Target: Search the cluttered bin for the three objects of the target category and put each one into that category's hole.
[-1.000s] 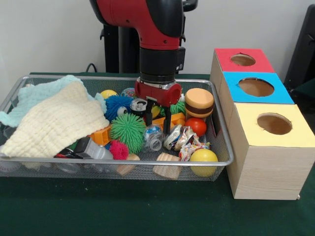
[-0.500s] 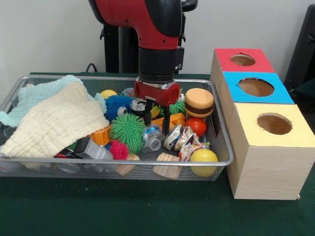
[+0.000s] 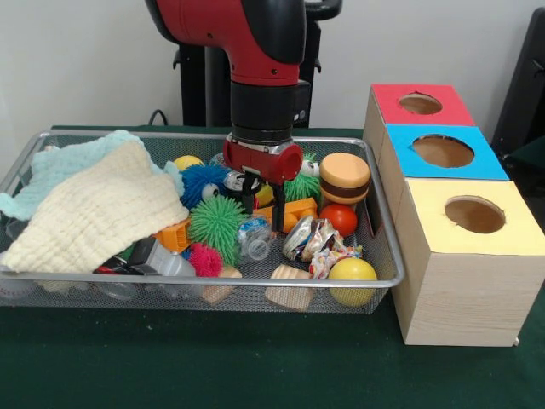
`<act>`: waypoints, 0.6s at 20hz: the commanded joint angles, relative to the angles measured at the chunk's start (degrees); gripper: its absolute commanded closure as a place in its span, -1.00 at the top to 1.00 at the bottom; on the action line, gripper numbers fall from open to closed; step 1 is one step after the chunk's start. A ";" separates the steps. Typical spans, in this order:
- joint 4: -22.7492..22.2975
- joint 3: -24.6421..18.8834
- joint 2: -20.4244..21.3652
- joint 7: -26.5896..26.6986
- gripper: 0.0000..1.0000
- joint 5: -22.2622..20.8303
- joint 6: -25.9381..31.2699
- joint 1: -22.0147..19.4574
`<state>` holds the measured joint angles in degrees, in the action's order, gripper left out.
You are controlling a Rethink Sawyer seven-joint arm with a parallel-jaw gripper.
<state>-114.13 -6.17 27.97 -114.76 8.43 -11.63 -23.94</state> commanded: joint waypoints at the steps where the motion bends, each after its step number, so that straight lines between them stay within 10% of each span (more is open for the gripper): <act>1: 5.41 -2.85 -1.91 -7.13 1.00 -1.84 -0.22 -1.40; 12: 5.45 -2.68 -1.84 -7.62 1.00 -2.25 -1.14 -1.31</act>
<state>-114.08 -6.17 27.96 -114.76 7.61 -11.64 -23.95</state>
